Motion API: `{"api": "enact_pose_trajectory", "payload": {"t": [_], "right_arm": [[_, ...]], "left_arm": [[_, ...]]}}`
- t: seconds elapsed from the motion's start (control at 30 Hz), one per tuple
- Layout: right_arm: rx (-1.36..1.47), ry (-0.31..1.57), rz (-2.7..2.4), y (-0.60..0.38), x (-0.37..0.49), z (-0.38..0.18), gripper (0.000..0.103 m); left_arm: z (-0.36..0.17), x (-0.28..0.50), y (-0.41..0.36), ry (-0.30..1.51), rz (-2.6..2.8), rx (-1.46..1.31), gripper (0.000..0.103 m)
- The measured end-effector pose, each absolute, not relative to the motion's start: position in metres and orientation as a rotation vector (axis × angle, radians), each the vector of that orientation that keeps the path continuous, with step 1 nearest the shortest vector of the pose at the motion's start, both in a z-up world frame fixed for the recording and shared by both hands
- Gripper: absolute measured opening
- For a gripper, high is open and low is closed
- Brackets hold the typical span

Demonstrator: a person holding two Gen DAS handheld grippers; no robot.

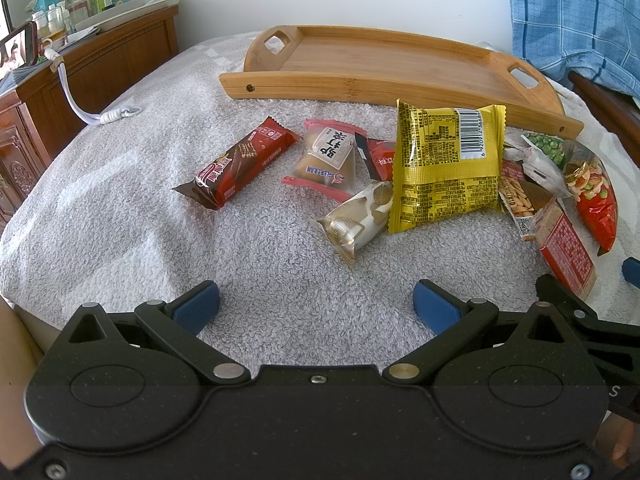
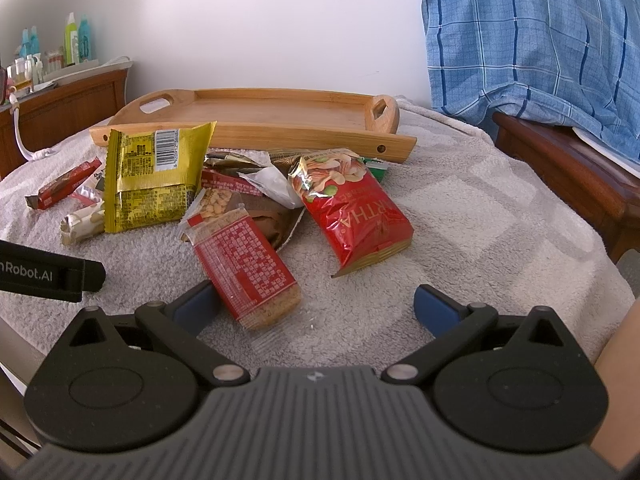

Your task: Organize snacks

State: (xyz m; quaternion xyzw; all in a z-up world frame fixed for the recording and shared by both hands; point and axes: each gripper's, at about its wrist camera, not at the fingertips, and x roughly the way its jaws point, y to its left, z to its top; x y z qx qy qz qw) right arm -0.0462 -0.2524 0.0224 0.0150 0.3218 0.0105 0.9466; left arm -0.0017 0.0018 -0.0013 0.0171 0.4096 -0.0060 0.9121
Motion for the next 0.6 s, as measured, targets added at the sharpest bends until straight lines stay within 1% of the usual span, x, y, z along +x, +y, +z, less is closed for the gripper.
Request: {"api": "enact_pose_trajectory", "payload": {"t": [0.6], "right_arm": [[0.011, 0.654, 0.009, -0.2513, -0.0481, 0.0258, 0.103]], "left_arm": [[-0.0003, -0.002, 0.0005, 0.83, -0.011, 0.037, 0.103]]}}
